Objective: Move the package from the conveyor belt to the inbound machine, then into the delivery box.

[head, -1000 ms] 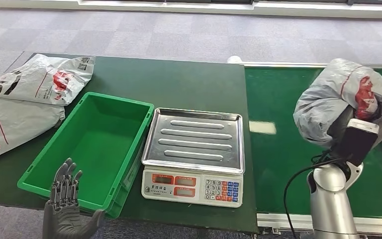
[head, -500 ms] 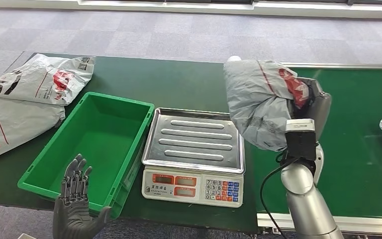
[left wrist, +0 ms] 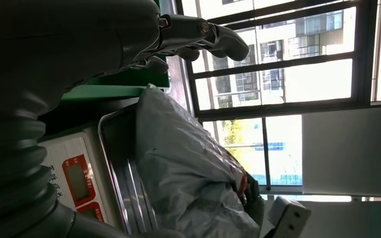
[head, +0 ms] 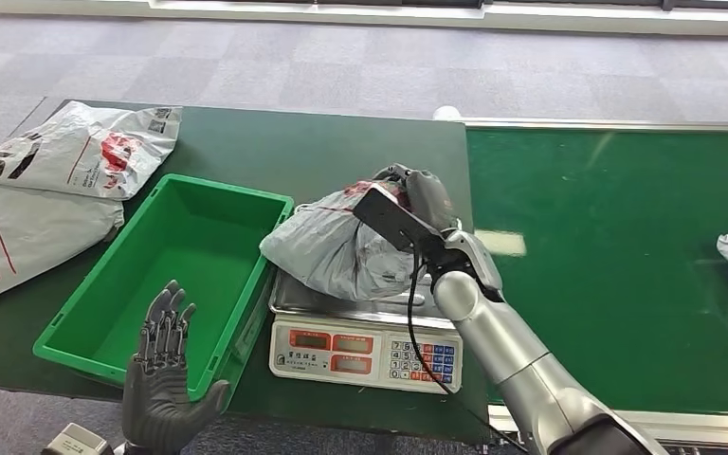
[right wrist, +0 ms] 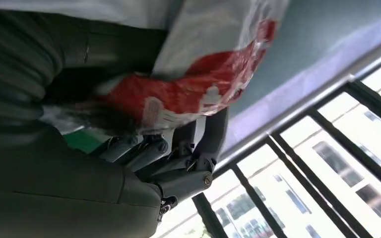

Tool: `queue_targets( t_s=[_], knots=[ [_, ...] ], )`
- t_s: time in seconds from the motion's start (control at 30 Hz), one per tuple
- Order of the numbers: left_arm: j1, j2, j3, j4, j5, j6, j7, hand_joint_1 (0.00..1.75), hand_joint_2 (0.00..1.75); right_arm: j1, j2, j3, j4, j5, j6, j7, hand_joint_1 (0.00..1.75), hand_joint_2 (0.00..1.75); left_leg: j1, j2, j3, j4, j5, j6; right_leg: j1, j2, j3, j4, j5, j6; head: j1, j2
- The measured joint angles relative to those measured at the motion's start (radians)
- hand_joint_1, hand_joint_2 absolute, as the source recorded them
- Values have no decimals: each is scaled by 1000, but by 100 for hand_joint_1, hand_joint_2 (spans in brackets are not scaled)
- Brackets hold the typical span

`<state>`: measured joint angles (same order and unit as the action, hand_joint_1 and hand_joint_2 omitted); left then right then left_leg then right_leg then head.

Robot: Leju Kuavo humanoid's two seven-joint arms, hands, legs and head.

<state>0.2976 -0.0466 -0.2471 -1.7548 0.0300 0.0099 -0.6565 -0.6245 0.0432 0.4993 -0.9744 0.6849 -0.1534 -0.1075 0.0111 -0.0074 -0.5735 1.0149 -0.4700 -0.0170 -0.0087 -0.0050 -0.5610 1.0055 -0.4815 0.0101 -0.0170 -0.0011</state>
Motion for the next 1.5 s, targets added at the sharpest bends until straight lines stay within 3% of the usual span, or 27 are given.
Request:
queue_targets(
  t_s=[0.03,0.3,0.67,0.8,0.93,1.2,1.4,1.5],
  knots=[
    [0,0,-2,0,0,4,5,0,175,-15,7,1,45,2,13,18,0,0,0,0,0,0,0,0,0,0,0,0,0,0,0,0],
    [4,1,-4,-8,-15,1,39,0,175,-62,23,3,254,18,17,49,0,0,0,0,0,0,0,0,0,0,0,0,0,0,0,0],
    [5,1,-4,-41,-48,1,52,0,175,-57,29,-1,252,18,8,39,0,0,0,1,0,0,0,0,1,1,-1,0,0,0,0,0],
    [-13,-2,-6,-58,-140,5,77,0,175,-12,28,-8,161,17,37,33,0,0,0,1,0,0,0,0,0,1,-2,0,0,0,0,0],
    [-90,-9,-28,-71,-304,34,113,0,175,88,20,-31,-44,4,60,18,0,175,0,0,-1,1,0,0,0,0,-3,0,0,0,0,0],
    [-349,-8,-127,48,-529,139,324,0,175,386,-68,-144,-468,-75,59,-59,0,175,0,-3,-1,1,0,0,-1,-3,-1,-1,0,0,0,0],
    [-491,-41,-227,179,-637,130,491,0,175,612,-136,-251,-611,5,5,-41,0,175,-1,-2,-2,1,-1,2,-3,-2,-3,-1,1,1,0,0],
    [-538,-62,-270,236,-643,117,526,0,175,688,-154,-289,-650,7,-4,-39,0,175,-2,1,-3,1,-1,2,-3,0,-4,-1,1,1,0,0]
  ],
)
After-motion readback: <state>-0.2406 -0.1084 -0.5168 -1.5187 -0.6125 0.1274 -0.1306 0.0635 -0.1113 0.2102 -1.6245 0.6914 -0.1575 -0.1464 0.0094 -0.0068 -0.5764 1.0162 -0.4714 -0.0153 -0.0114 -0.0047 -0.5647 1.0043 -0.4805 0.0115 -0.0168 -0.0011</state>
